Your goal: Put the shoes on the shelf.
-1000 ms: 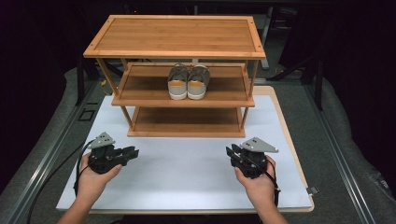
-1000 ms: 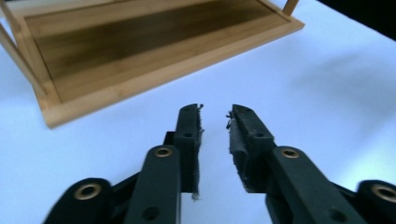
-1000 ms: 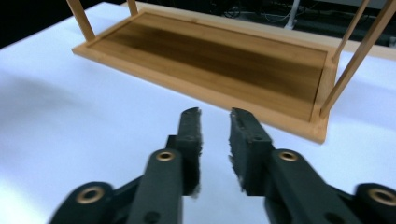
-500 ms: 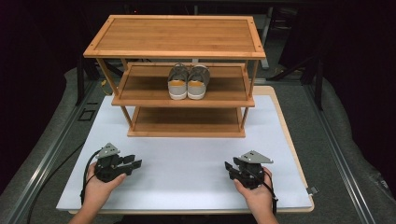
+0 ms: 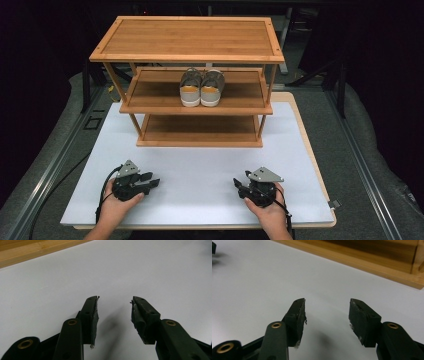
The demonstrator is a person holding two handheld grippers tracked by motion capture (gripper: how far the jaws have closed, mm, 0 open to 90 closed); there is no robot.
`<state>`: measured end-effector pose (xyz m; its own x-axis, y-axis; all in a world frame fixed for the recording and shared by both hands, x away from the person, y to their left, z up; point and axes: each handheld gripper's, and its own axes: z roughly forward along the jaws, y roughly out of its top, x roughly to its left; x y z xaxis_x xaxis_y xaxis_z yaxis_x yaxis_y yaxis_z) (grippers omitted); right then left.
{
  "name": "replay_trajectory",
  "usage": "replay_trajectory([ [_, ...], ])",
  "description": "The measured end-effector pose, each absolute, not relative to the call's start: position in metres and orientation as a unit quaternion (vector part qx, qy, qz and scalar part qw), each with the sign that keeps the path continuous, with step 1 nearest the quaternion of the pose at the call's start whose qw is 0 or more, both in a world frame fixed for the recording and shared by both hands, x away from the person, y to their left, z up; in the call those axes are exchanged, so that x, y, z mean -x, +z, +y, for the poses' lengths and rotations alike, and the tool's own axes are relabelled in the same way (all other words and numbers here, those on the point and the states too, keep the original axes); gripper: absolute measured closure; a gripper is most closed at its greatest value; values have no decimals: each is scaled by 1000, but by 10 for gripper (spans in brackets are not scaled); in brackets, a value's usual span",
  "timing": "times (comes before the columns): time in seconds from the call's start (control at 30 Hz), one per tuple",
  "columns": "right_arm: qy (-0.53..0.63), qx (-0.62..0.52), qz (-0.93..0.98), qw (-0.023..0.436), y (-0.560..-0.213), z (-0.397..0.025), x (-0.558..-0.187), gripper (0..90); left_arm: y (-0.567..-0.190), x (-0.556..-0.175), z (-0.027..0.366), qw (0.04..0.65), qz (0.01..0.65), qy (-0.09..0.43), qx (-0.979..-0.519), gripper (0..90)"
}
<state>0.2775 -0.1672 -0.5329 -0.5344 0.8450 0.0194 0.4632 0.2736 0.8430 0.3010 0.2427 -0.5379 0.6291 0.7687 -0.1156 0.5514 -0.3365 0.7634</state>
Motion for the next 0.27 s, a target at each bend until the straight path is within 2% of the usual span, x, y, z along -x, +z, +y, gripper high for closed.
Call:
replay_trajectory([
  [0.13,423,-429,774,195,-537,-168,-279,451,-538,-301,244,407,407,134,-807,550],
  [0.27,407,-438,776,201,-538,-167,-279,405,-539,-301,244,416,408,122,-803,532],
])
